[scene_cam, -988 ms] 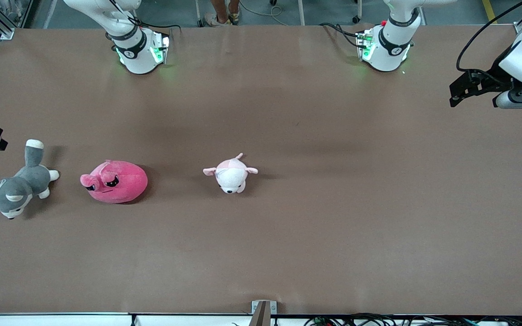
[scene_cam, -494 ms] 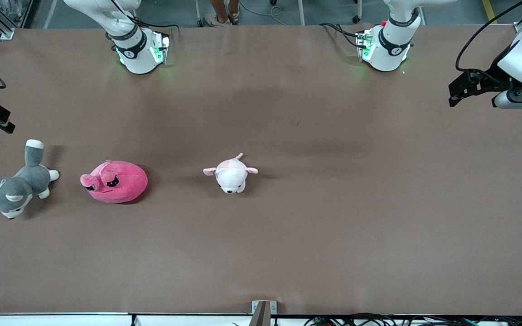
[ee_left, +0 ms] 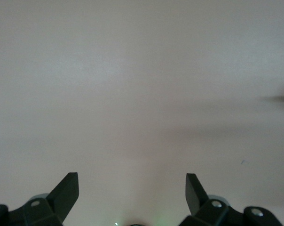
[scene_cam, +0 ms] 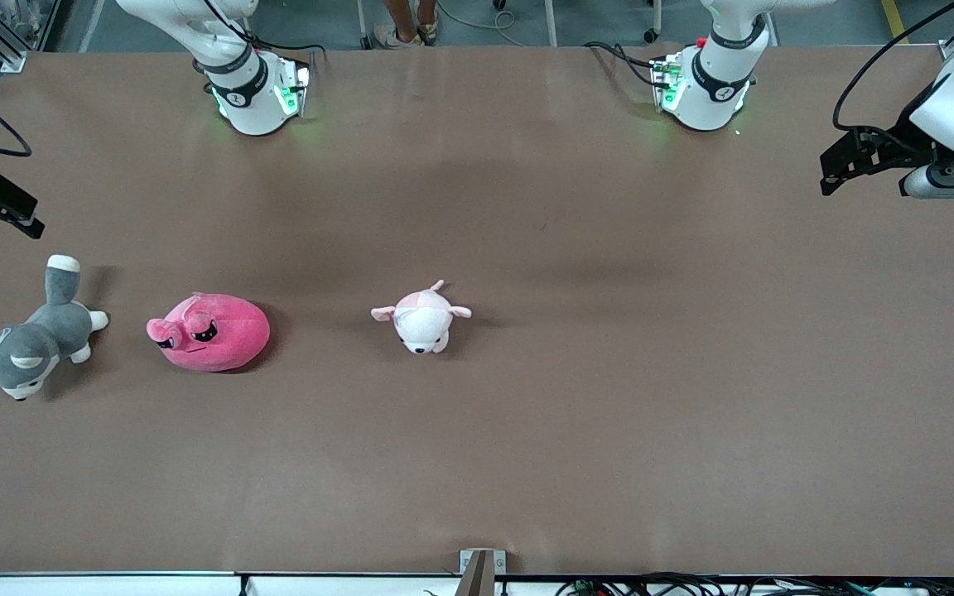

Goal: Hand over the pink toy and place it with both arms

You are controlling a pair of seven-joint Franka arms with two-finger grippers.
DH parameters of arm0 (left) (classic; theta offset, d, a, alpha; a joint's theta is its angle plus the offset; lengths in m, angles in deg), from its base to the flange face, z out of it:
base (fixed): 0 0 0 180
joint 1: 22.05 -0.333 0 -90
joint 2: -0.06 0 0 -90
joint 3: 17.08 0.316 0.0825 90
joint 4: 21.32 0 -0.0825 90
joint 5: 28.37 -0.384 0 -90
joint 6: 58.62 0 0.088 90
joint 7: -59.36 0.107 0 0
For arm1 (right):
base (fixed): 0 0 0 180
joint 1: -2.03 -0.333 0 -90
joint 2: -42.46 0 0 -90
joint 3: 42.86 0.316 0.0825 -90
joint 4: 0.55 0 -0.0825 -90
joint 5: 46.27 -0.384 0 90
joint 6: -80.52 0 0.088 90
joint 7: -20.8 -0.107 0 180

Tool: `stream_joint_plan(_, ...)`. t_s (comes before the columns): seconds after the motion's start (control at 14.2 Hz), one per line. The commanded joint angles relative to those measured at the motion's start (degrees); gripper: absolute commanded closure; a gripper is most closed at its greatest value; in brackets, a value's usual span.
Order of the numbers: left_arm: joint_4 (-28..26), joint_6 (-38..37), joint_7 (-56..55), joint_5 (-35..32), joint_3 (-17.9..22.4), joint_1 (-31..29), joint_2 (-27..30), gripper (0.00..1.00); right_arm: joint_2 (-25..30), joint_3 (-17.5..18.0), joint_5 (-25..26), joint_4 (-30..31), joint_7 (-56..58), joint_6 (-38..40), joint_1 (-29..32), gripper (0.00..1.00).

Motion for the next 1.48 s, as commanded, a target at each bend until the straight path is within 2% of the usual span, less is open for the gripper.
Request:
stream_joint_plan(0.0,-0.4,0.8,-0.6,0.0,-0.3,-0.4,0.6,0.00,1.7,-0.3,0.3,2.2,-0.3,-1.1,-0.6,0.00)
stream_joint_plan(0.56,-0.8,0.8,-0.6,0.0,-0.3,-0.3,0.6,0.00,1.0,-0.3,0.3,-0.1,-0.3,-1.2,-0.5,0.00)
stream_joint_plan(1.41,0.6,1.0,0.1,0.7,-0.1,-0.5,-0.4,0.00,1.0,-0.3,0.3,-0.1,0.7,-1.1,-0.6,0.00)
